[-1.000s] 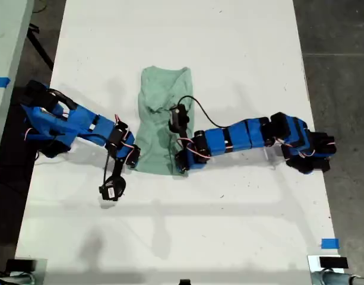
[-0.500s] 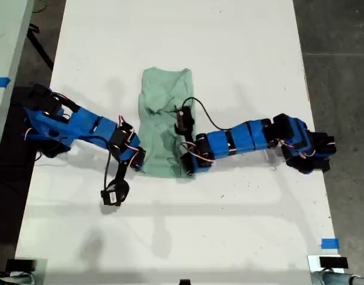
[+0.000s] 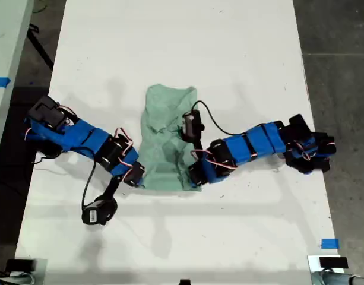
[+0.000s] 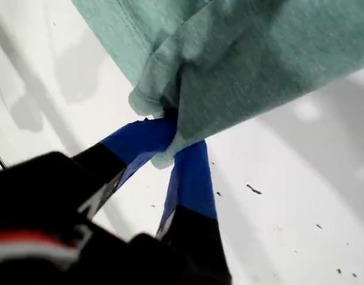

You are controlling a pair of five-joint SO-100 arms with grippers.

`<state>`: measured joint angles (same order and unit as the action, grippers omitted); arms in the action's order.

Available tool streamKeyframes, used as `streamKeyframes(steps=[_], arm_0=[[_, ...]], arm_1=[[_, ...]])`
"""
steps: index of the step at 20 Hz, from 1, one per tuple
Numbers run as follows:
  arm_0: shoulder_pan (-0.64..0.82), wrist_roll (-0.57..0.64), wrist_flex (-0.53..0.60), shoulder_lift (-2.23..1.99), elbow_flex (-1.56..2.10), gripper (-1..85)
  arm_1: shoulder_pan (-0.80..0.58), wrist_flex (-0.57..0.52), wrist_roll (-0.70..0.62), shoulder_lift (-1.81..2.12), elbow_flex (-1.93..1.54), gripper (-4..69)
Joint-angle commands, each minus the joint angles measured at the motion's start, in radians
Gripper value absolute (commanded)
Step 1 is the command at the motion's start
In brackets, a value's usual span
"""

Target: Fold t-shirt

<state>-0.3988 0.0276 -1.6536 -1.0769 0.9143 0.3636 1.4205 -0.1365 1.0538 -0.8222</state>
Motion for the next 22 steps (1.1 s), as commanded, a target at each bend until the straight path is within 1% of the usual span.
streamKeyframes(steps=[1, 3, 6, 9, 11, 13, 17, 18, 19, 20, 21, 22], arm_0=[[0.066, 0.08, -0.106, -0.115, -0.109, -0.1], [0.19, 0.196, -0.17, -0.201, -0.115, -0.1], [0.439, 0.402, -0.261, -0.232, -0.115, -0.1], [0.652, 0.557, -0.25, -0.158, -0.107, -0.1], [0.761, 0.612, -0.232, -0.083, -0.124, -0.1], [0.844, 0.667, -0.184, -0.028, -0.124, -0.1], [0.936, 0.693, -0.127, 0.06, -0.141, 0.1], [0.951, 0.692, -0.121, 0.061, -0.146, 7.3], [0.966, 0.689, -0.123, 0.055, -0.155, 16.6], [0.98, 0.693, -0.132, 0.035, -0.164, 23.0], [1.002, 0.69, -0.14, -0.003, -0.164, 27.1], [1.025, 0.689, -0.143, -0.051, -0.16, 28.4]], arm_1=[[-0.121, 0.018, -0.092, 0.15, 0.031, -1.0], [-0.23, 0.04, -0.166, 0.173, 0.031, -1.0], [-0.387, 0.061, -0.282, 0.161, 0.029, -1.0], [-0.515, 0.025, -0.396, 0.095, 0.02, -1.1], [-0.588, -0.006, -0.46, 0.072, 0.02, -1.1], [-0.643, -0.021, -0.503, 0.054, 0.02, -1.1], [-0.704, -0.043, -0.545, 0.005, 0.02, -1.3], [-0.719, -0.044, -0.548, 0.0, 0.02, -0.8], [-0.736, -0.032, -0.546, -0.003, 0.023, 5.4], [-0.755, -0.002, -0.552, -0.003, 0.044, 27.7], [-0.776, 0.031, -0.568, 0.006, 0.066, 34.8], [-0.804, 0.063, -0.58, 0.029, 0.08, 33.0]])
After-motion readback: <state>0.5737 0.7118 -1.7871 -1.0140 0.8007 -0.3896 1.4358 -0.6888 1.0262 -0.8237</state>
